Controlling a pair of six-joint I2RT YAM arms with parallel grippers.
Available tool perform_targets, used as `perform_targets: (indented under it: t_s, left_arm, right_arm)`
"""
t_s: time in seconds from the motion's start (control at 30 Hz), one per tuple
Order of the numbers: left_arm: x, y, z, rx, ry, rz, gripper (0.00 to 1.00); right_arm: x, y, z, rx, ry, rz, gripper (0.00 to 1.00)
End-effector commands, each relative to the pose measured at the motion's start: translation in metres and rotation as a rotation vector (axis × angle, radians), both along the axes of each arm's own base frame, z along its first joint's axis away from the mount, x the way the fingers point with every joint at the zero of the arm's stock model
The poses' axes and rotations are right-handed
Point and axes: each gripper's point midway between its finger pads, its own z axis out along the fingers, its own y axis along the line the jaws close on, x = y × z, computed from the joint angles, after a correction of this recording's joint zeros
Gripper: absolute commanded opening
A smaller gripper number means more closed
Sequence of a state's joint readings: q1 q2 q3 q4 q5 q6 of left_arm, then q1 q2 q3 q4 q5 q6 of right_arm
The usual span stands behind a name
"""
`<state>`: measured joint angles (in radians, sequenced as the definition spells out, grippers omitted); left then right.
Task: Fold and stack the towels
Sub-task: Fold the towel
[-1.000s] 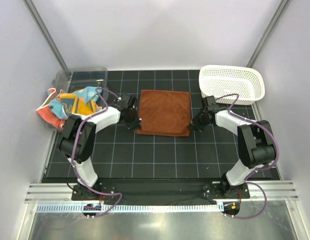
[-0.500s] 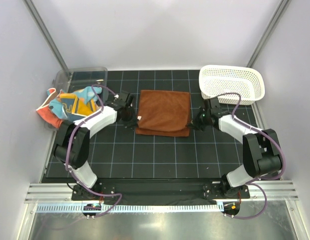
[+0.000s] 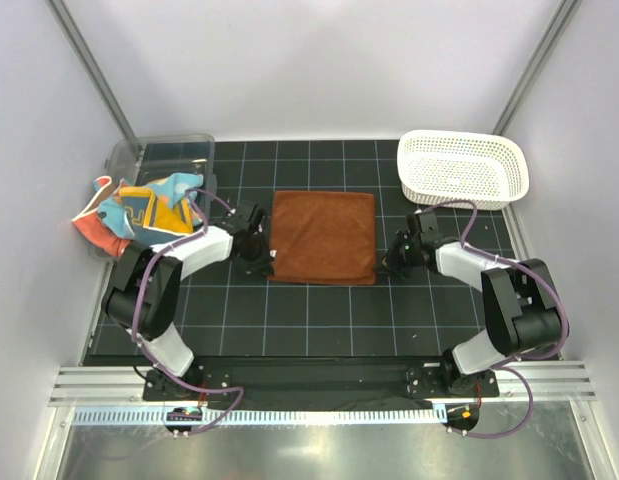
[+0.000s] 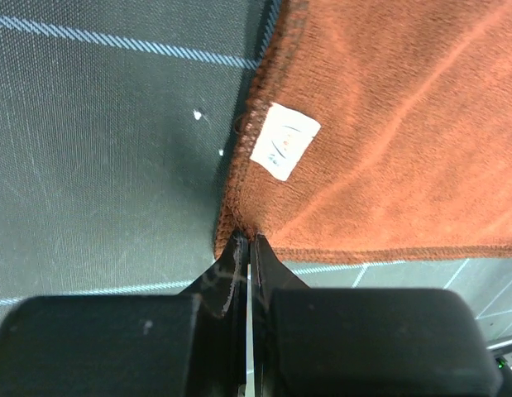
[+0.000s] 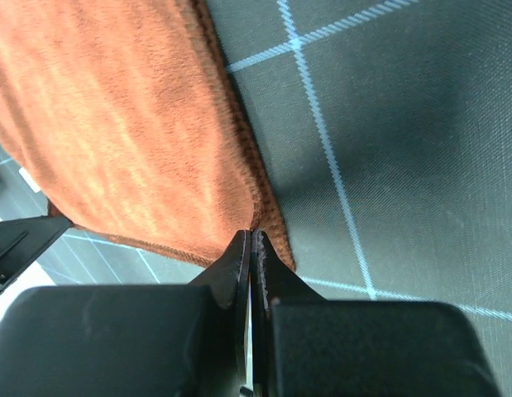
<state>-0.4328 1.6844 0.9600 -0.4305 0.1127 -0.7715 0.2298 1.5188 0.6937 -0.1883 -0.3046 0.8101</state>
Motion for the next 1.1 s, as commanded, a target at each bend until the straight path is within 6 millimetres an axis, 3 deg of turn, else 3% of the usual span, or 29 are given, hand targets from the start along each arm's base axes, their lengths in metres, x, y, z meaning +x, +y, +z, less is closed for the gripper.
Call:
perform_targets:
  t_s: [0.0, 0.1, 0.17, 0.23, 0.37, 0.5, 0.57, 0.83, 1.07]
  left_arm:
    - [0.016, -0.011, 0.039, -0.043, -0.095, -0.033, 0.0]
    - [0.027, -0.013, 0.073, -0.048, -0.14, -0.039, 0.0]
    - [0.028, -0.011, 0.088, -0.04, -0.171, -0.035, 0.0]
    - [0.022, -0.003, 0.086, -0.016, -0.166, -0.028, 0.0]
    - [0.001, 0.004, 0.053, -0.004, -0.109, -0.031, 0.0]
    - [-0.016, 0.01, 0.026, 0.008, -0.063, -0.03, 0.0]
    - [-0.017, 0.011, 0.022, 0.011, -0.065, -0.03, 0.0]
    - [-0.032, 0.015, 0.001, 0.014, -0.026, -0.037, 0.0]
    - [-0.031, 0.004, 0.017, -0.039, -0.049, -0.059, 0.0]
  right_arm:
    - [0.027, 0.011, 0.047, 0.039, -0.155, 0.047, 0.01]
    - [0.037, 0.01, 0.074, 0.018, -0.187, 0.052, 0.01]
    - [0.032, 0.009, 0.079, 0.012, -0.18, 0.064, 0.01]
    - [0.024, 0.008, 0.075, 0.009, -0.176, 0.069, 0.01]
    - [-0.005, 0.002, 0.033, 0.004, -0.105, 0.064, 0.01]
    - [-0.015, 0.007, 0.015, 0.052, -0.095, 0.072, 0.01]
    - [-0.021, 0.006, 0.005, 0.047, -0.081, 0.077, 0.01]
    - [-0.025, 0.007, -0.001, 0.06, -0.088, 0.085, 0.01]
    - [-0.021, 0.01, 0.024, 0.065, -0.133, 0.101, 0.01]
